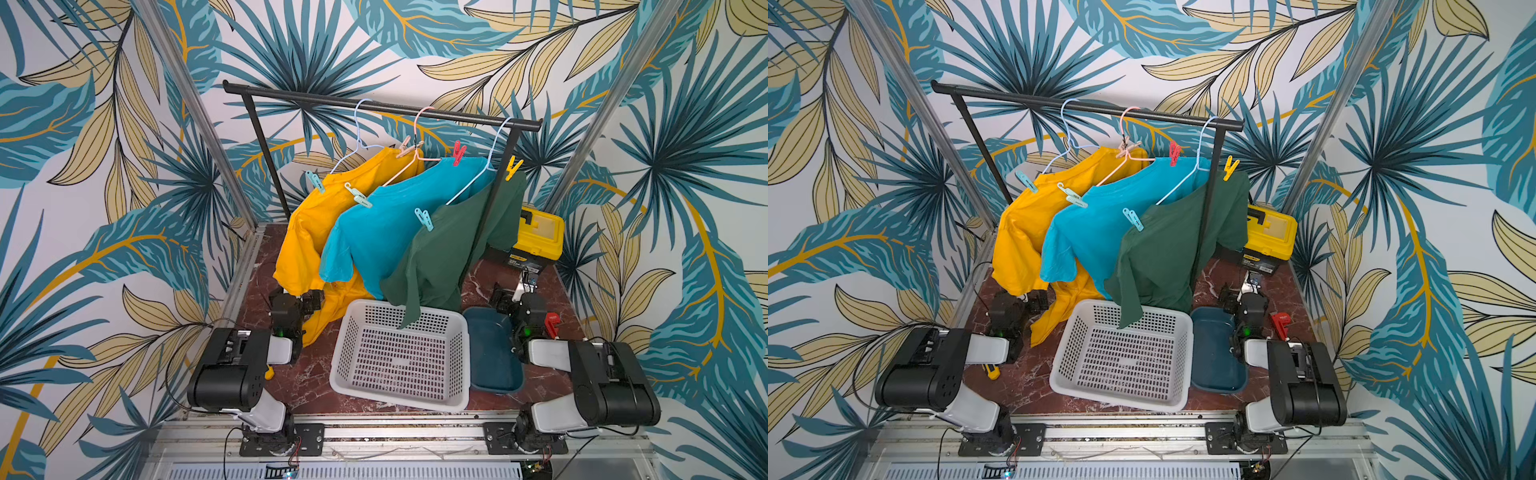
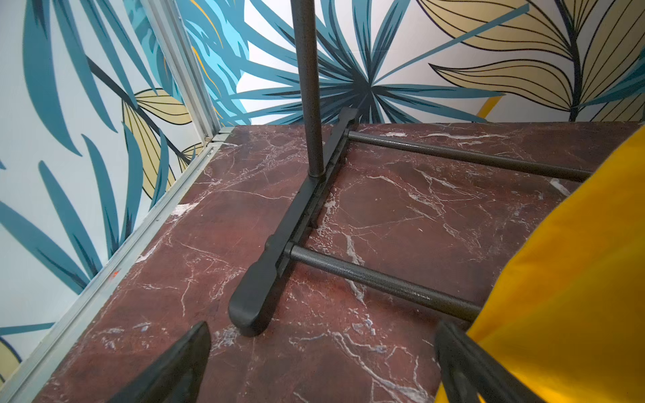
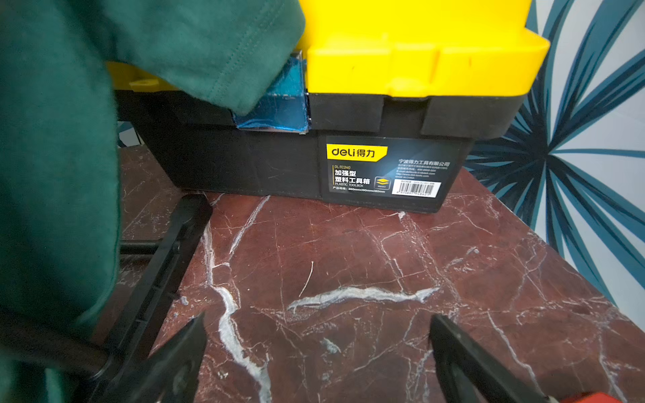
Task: Remove the clothespins securing t-shirts to the hanger
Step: Pick up the hanger from the clothes rail.
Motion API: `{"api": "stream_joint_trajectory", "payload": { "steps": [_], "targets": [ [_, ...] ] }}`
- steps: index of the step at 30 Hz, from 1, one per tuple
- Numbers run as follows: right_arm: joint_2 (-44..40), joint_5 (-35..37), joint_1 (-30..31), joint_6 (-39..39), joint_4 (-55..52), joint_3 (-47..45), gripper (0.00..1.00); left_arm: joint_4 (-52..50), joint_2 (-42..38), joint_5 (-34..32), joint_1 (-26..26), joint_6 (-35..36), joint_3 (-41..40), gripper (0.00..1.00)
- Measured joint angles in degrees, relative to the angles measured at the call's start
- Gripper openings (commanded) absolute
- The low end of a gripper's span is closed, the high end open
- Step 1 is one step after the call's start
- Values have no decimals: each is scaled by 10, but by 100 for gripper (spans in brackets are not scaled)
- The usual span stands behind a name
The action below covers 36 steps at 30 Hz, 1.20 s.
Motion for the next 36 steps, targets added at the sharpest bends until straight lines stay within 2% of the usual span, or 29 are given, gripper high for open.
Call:
{"api": "stream_joint_trajectory", "payload": {
  "steps": [18, 27, 30, 33, 36],
  "targets": [
    [0, 0, 0, 0, 0, 0, 100, 0, 0, 2, 0, 0, 0, 100],
    [0, 0, 0, -1, -3, 1, 99, -5, -7, 17, 18, -13, 0, 100],
    [-20, 14, 0, 0, -41, 7, 99, -42, -66, -26, 18, -32, -1, 100],
    [-88, 44, 0, 19, -150, 45, 100, -104, -181, -101, 18, -53, 2, 100],
    [-167, 70, 0, 34, -209, 74, 100, -177, -291, -196, 19, -80, 19, 100]
  ]
}}
